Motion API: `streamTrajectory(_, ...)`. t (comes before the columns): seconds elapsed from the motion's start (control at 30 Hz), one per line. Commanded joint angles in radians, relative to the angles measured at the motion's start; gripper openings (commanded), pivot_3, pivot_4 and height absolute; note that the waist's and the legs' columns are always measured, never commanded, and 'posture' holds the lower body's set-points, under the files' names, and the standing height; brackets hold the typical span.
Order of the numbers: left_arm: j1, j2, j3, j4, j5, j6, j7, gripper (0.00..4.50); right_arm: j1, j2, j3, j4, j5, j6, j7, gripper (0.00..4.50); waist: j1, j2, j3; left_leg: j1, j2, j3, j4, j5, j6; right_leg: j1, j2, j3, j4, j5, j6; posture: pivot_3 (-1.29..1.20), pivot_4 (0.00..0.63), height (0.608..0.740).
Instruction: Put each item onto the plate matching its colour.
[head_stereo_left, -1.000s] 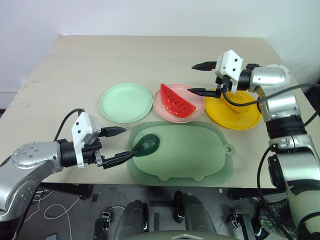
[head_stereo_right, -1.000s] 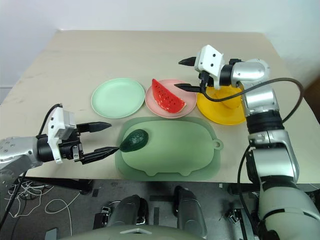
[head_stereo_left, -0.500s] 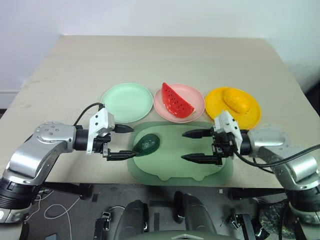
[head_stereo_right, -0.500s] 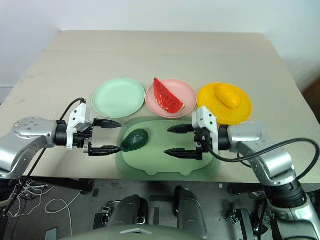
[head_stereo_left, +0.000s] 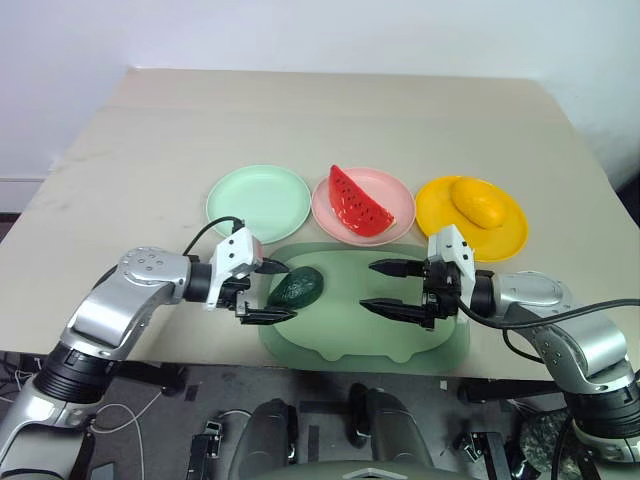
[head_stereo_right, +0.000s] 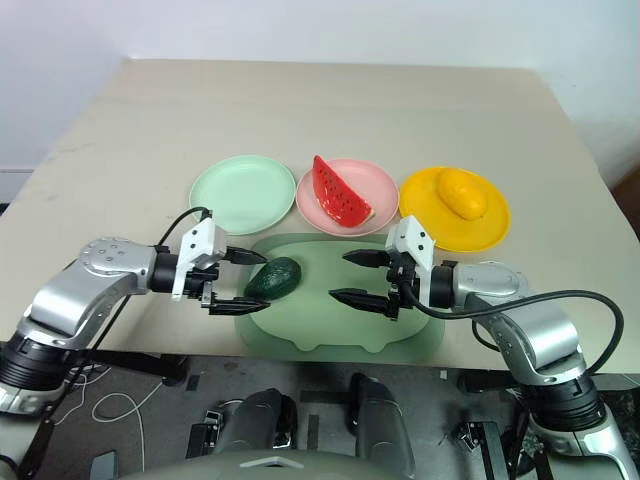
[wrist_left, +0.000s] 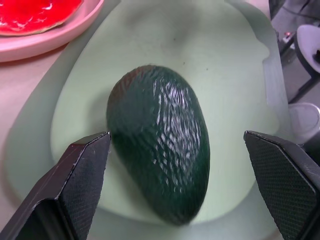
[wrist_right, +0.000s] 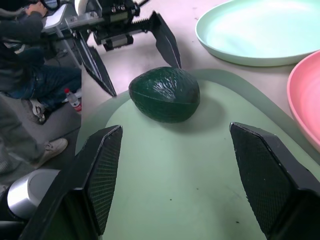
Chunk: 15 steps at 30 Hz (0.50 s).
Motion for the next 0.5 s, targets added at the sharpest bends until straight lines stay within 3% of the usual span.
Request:
streamTrajectory(0.03, -0.022, -0.026, -0.008, -0.006, 0.019, 0.016, 0.031, 4.5, 0.007, 0.011, 0.005, -0.046, 0.01, -0.011, -0.01, 3.59, 0.0, 0.0, 0.0, 0.0, 0.0, 0.0, 0.0, 0.0, 0.0, 0.0, 0.0, 0.0, 0.0, 0.0, 0.0, 0.0, 0.15, 0.74)
streamTrajectory(0.27, -0.013, -0.045, -0.025, -0.021, 0.029, 0.048, 0.048, 4.5, -0.004, 0.009, 0.016, -0.032, 0.006, -0.013, -0.013, 3.59, 0.0, 0.0, 0.0, 0.0, 0.0, 0.0, 0.0, 0.0, 0.0, 0.0, 0.0, 0.0, 0.0, 0.0, 0.0, 0.0, 0.15, 0.74)
streamTrajectory(0.37, -0.012, -0.052, -0.021, -0.026, 0.026, 0.056, 0.054, 3.88, -0.007, 0.007, 0.019, -0.027, 0.002, -0.016, -0.01, 3.65, 0.0, 0.0, 0.0, 0.0, 0.0, 0.0, 0.0, 0.0, 0.0, 0.0, 0.0, 0.0, 0.0, 0.0, 0.0, 0.0, 0.15, 0.74)
streamTrajectory(0.43, -0.009, -0.054, -0.012, -0.031, 0.021, 0.059, 0.056, 3.19, -0.01, 0.007, 0.019, -0.024, 0.002, -0.016, -0.008, 3.65, 0.0, 0.0, 0.0, 0.0, 0.0, 0.0, 0.0, 0.0, 0.0, 0.0, 0.0, 0.0, 0.0, 0.0, 0.0, 0.0, 0.15, 0.74)
streamTrajectory(0.5, -0.003, -0.053, -0.005, -0.037, 0.018, 0.061, 0.057, 2.94, -0.013, 0.007, 0.02, -0.022, 0.002, -0.015, -0.008, 3.65, 0.0, 0.0, 0.0, 0.0, 0.0, 0.0, 0.0, 0.0, 0.0, 0.0, 0.0, 0.0, 0.0, 0.0, 0.0, 0.0, 0.15, 0.74)
